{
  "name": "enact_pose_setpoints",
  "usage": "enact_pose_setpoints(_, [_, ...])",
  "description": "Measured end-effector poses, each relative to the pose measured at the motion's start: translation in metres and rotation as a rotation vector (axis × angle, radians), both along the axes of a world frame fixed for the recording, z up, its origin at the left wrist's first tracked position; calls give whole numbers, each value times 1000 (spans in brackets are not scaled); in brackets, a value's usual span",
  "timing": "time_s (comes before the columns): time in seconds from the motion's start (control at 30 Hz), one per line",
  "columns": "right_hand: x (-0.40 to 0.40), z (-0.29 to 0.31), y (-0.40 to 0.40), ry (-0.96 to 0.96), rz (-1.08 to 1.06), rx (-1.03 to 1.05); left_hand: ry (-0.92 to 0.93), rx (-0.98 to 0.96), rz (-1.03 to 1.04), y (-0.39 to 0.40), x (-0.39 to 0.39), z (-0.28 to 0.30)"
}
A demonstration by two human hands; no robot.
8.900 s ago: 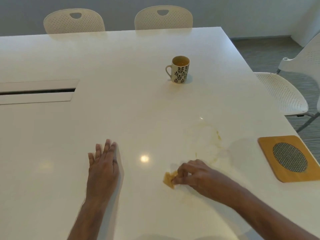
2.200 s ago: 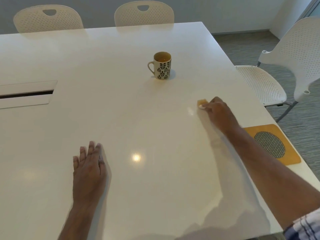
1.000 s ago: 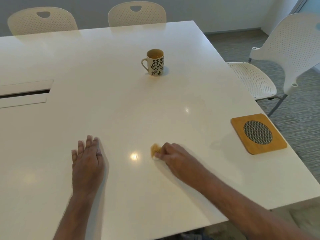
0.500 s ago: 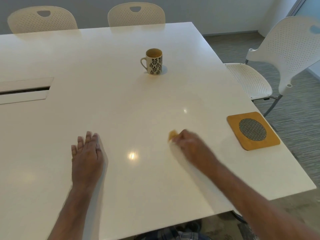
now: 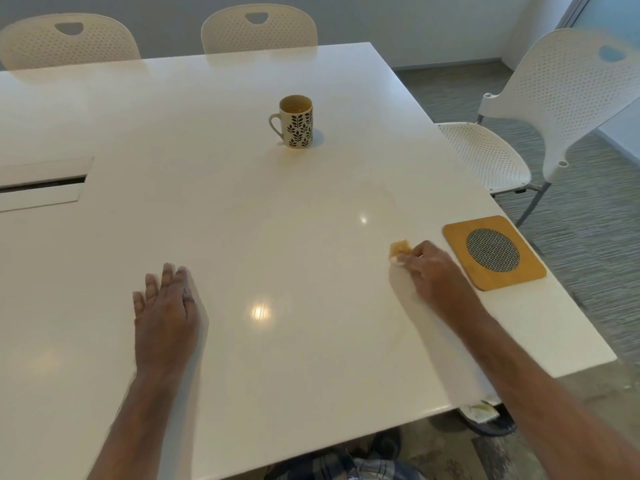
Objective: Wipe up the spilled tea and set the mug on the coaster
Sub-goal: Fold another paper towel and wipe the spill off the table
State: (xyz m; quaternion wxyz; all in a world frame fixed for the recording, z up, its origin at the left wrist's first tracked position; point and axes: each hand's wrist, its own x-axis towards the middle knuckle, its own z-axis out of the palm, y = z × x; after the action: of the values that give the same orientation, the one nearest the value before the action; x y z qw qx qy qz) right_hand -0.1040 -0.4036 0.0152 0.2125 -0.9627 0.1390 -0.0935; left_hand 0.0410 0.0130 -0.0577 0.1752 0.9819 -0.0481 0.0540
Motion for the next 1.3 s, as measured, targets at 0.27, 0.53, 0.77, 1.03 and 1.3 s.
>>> enact_pose_setpoints(0.27, [-71,-20,72,149,477,149,8,11,3,-1,1,0])
enact_pose_setpoints(0.53, [-69,4,17,78,152,-21,19,22,-3,0,1,0])
enact_pose_setpoints(0.77, [-86,-28,109,169,521,113,19,16,1,0,1,1])
enact_pose_setpoints(1.03, [7,-24,130,42,701,-18,24,9,0,-1,2,0])
enact_pose_setpoints(1.3, [63,-19,133,-102,548,35,20,-1,4,-1,2,-1])
